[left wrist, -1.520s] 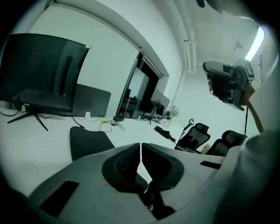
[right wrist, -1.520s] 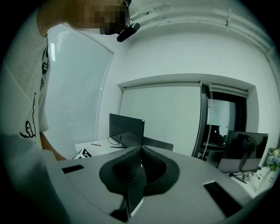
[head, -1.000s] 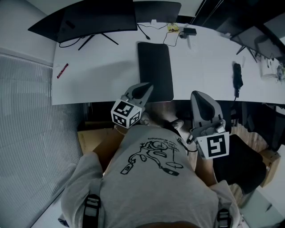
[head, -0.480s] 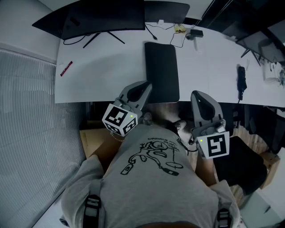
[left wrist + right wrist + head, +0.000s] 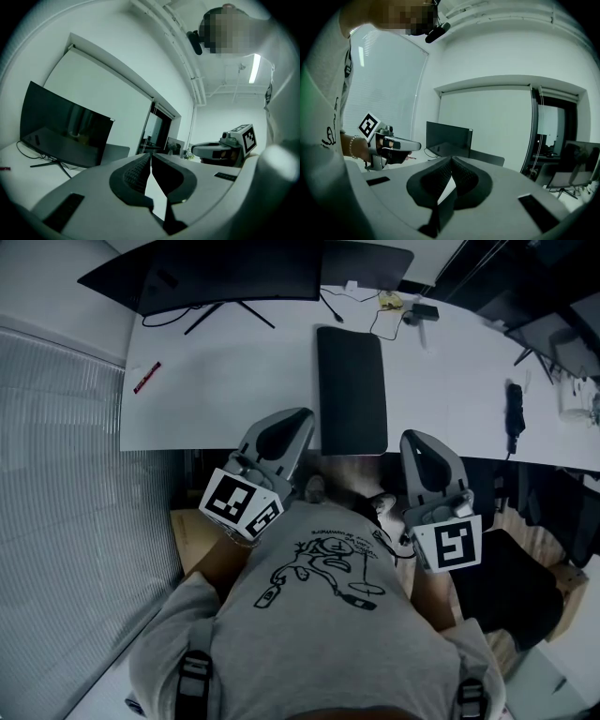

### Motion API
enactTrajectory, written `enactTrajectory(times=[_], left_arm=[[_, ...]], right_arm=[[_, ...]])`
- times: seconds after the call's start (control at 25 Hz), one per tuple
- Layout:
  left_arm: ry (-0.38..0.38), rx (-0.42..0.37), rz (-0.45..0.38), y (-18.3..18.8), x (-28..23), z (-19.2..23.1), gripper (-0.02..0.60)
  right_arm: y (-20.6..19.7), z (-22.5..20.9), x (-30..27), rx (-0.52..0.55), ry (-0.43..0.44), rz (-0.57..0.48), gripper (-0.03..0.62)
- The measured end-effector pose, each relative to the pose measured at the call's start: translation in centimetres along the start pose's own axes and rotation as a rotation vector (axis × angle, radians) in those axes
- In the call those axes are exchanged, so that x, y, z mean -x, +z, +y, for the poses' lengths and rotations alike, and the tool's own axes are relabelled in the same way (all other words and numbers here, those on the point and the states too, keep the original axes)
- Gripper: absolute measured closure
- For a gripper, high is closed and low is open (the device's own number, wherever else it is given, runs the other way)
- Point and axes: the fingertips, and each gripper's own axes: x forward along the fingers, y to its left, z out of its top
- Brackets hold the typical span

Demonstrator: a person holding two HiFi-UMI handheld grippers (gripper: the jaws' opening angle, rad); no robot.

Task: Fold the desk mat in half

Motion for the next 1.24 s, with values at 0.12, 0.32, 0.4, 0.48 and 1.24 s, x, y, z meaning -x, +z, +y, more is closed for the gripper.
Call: enactTrajectory(times=[0.12, 0.32, 0.4, 0.48, 1.24], left_arm=[[0.021, -0.017, -0.006, 0.4, 1.0, 0.4, 0.551], [0.040, -0.023, -0.003, 0.4, 2.1, 0.9, 0.551], [0.042, -0.024, -0.001, 0.3, 2.4, 1.0, 0.552], [0.042, -0.023, -0.001, 0.2, 2.6, 1.1, 0.551], [0.031, -0.023, 0.001, 0.2, 3.0, 1.0, 0.551]], right_arm=[[0.0, 0.7, -0.1, 0.001, 0.000, 0.001, 0.585], [-0.1, 1.7, -0.1, 0.010, 0.003, 0.009, 0.585], [-0.3, 1.9, -0.1, 0.010, 0.001, 0.014, 0.585], [-0.4, 2.1, -0.1, 0.009, -0.001, 0.017, 0.585], [-0.3, 2.6, -0.1, 0.022, -0.010, 0.024, 0.585]])
